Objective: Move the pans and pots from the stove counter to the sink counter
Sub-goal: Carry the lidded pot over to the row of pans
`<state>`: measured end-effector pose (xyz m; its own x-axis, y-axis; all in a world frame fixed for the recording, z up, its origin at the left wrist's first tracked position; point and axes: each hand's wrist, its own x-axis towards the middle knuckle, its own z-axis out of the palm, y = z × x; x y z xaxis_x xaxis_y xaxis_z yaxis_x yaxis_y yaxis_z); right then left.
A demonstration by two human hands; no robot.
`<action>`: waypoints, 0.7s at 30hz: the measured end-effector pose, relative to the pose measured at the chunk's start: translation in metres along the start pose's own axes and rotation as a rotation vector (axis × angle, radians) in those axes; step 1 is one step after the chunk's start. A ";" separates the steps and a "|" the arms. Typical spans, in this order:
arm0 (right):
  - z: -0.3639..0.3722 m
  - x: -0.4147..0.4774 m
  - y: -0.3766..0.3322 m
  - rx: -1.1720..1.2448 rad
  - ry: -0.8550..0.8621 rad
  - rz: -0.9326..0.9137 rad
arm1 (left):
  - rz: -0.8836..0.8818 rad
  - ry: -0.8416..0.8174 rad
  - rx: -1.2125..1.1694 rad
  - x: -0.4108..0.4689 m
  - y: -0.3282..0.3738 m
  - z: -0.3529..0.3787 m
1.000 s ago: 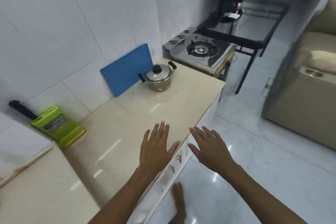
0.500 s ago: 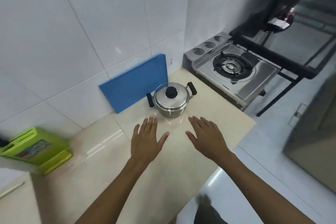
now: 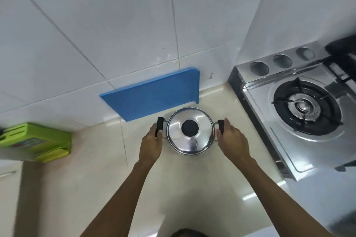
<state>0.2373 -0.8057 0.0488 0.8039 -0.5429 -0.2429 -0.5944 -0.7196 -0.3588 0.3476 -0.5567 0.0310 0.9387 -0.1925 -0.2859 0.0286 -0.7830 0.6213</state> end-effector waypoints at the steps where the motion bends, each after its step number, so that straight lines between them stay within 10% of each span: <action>1: 0.005 0.006 0.005 0.041 -0.022 0.019 | -0.043 0.005 -0.077 0.005 0.003 0.004; 6: 0.017 0.010 0.022 0.325 -0.064 0.058 | -0.219 -0.028 -0.493 0.006 0.003 0.007; 21: 0.018 -0.149 -0.137 0.434 -0.092 -0.464 | -0.172 0.445 -0.606 -0.233 -0.135 -0.146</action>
<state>0.1991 -0.6180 0.1177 0.9855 -0.1640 -0.0446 -0.1380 -0.6191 -0.7731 0.1753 -0.3199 0.1197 0.9500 0.2591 -0.1744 0.2498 -0.2953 0.9222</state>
